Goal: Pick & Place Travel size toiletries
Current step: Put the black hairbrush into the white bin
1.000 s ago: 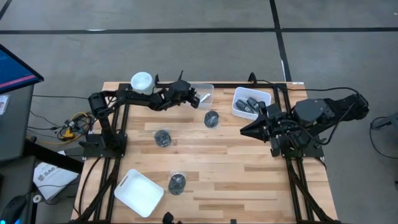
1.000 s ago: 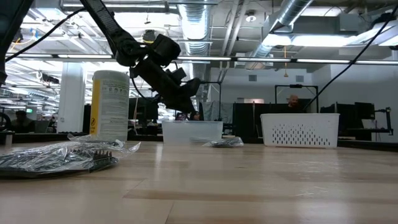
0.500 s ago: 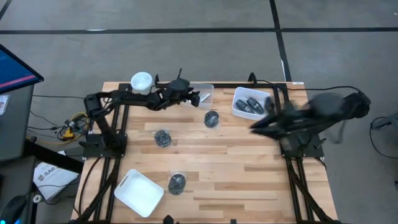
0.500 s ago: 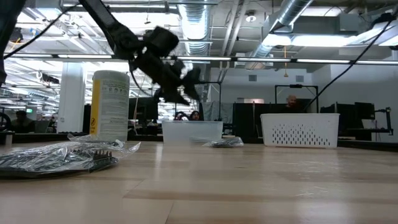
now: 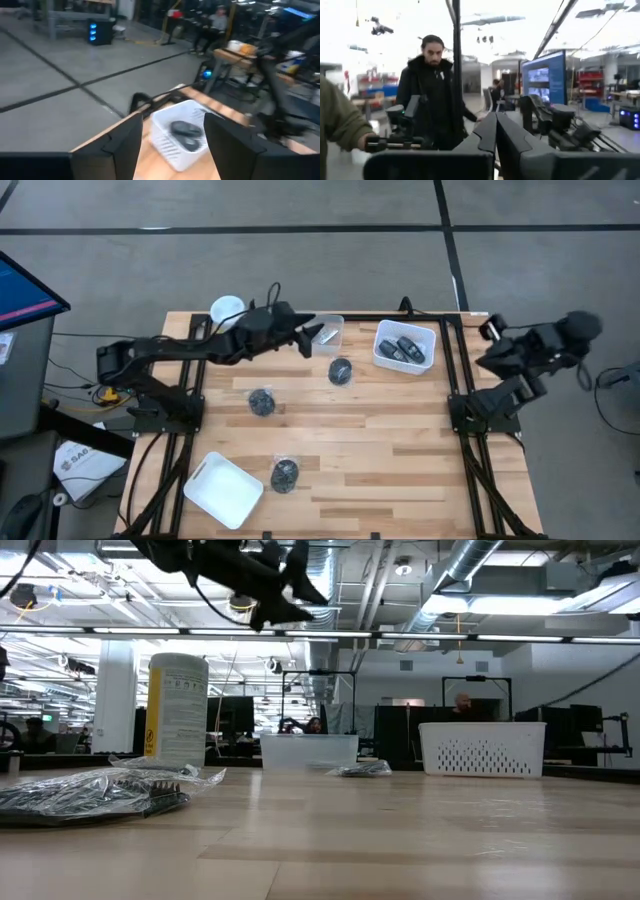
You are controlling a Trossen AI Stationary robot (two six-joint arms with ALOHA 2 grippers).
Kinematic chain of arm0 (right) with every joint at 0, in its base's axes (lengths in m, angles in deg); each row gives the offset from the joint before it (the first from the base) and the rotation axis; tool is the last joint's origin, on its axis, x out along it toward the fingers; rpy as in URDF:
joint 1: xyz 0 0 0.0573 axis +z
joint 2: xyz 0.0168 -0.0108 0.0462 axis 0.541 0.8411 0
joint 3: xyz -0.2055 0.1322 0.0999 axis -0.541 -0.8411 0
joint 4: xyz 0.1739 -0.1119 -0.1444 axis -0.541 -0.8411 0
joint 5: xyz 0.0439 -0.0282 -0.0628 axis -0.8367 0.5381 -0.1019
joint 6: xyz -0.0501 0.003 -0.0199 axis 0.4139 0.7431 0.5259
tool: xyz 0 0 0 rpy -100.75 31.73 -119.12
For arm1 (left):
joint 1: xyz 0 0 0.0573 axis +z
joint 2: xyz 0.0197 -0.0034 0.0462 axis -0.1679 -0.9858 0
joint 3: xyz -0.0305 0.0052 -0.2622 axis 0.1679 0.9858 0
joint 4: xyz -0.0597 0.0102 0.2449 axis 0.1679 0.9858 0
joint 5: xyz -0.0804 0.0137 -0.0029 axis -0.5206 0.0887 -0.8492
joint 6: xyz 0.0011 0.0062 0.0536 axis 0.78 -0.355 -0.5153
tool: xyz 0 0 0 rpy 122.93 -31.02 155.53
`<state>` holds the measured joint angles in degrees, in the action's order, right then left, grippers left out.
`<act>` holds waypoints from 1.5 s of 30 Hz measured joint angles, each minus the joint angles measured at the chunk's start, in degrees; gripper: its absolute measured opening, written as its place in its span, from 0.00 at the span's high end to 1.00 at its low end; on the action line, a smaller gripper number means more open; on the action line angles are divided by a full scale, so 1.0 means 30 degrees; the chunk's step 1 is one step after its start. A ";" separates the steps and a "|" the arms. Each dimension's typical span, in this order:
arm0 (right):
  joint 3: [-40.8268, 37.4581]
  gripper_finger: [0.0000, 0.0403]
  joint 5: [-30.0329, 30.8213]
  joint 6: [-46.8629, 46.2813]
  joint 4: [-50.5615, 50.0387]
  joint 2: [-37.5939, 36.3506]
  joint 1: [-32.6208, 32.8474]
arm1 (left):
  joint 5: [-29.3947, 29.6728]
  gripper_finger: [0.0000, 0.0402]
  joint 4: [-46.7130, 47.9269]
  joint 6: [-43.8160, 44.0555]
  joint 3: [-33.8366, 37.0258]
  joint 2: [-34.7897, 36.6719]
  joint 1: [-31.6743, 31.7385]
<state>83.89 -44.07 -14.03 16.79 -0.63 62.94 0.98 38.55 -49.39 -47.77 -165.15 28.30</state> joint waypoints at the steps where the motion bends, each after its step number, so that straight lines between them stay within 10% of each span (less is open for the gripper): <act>1: -0.1253 1.00 0.0036 -0.0002 0.0806 -0.0857 -0.0022 | -0.0013 0.47 0.0040 -0.0008 0.0000 0.0189 -0.0217; 10: -1.0809 1.00 0.0012 -0.0430 0.9122 -0.7160 -0.0249 | 0.0001 0.41 0.0084 0.0580 0.0006 0.0124 -0.2039; 27: -1.8637 1.00 -0.2811 -0.2224 1.5732 -0.6082 -0.0218 | 0.0058 0.40 -0.1082 0.1235 -0.0260 -0.4518 -0.5582; 45: -1.8963 1.00 -0.2599 -0.3390 1.4974 -0.5951 -0.0355 | 0.4321 0.40 -0.0611 -0.0903 -0.3381 -1.1161 -0.5100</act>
<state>27.00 -51.87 -24.20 61.71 -18.48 61.88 13.94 36.71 -52.10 -57.92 -198.64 13.00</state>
